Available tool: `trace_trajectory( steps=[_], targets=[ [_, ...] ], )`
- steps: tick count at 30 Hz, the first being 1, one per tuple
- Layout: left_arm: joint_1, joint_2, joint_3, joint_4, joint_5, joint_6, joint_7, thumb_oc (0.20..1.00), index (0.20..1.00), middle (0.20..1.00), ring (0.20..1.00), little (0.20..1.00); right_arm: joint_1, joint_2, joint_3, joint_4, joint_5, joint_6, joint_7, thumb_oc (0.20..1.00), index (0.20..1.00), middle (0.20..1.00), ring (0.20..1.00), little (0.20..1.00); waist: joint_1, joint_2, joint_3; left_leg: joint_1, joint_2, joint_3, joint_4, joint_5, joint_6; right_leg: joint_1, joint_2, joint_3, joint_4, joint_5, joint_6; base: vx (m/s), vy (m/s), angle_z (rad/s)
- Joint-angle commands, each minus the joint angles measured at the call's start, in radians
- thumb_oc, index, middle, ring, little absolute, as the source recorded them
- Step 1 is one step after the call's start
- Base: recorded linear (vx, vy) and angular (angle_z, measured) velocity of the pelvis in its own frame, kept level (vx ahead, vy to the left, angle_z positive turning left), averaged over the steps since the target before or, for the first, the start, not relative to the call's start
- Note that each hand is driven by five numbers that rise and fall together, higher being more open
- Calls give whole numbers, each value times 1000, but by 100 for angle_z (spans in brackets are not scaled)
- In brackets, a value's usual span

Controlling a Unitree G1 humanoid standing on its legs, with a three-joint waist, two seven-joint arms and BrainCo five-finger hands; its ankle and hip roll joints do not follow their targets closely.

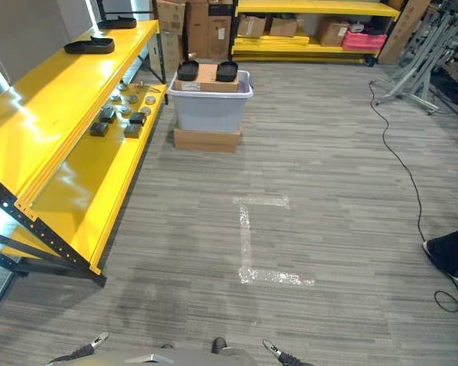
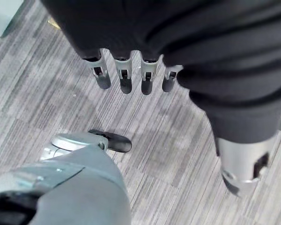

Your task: Move parts from the plastic box to the shelf.

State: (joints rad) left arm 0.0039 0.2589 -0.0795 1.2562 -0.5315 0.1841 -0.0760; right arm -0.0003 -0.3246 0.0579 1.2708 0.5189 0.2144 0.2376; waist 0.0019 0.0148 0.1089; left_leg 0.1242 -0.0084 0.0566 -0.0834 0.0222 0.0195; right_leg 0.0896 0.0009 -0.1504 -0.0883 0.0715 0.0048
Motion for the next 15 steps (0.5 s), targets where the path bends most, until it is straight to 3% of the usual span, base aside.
trace_trajectory(
  steps=[1,6,11,13,15],
  targets=[
    [-40,17,4,15,11,-83,53,1000,1000,1000,1000,1000,-26,7,29,23,-38,-17,16,1000,1000,1000,1000,1000,-6,-23,10,-3,-21,83,-4,-61,-1,57,-24,-40,1,-90,59,-6,-24,-3],
    [-38,19,-19,-6,84,-148,96,1000,1000,1000,1000,1000,-22,2,37,26,-58,-64,0,1000,1000,1000,1000,1000,-2,-23,15,0,-22,81,-4,-63,-1,60,-25,-43,1,-92,60,0,0,0],
    [-44,13,-57,-31,69,-173,54,1000,1000,1000,1000,1000,-18,-3,47,12,-97,-92,-15,1000,1000,1000,1000,1000,-3,-22,24,2,-21,81,-4,-66,3,59,-26,-43,3,-92,59,-6,0,0],
    [-45,14,-59,-37,62,-178,47,1000,1000,1000,1000,1000,-18,-5,46,13,-79,-37,13,1000,1000,1000,1000,1000,-3,-23,25,3,-20,80,-4,-66,3,61,-26,-44,2,-92,59,0,0,0],
    [-48,13,-61,-43,50,-161,33,1000,1000,1000,1000,1000,-17,-2,43,20,-98,-29,31,1000,1000,1000,1000,1000,-2,-24,24,5,-21,78,-4,-68,3,62,-25,-43,3,-93,59,0,0,0]
  ],
)
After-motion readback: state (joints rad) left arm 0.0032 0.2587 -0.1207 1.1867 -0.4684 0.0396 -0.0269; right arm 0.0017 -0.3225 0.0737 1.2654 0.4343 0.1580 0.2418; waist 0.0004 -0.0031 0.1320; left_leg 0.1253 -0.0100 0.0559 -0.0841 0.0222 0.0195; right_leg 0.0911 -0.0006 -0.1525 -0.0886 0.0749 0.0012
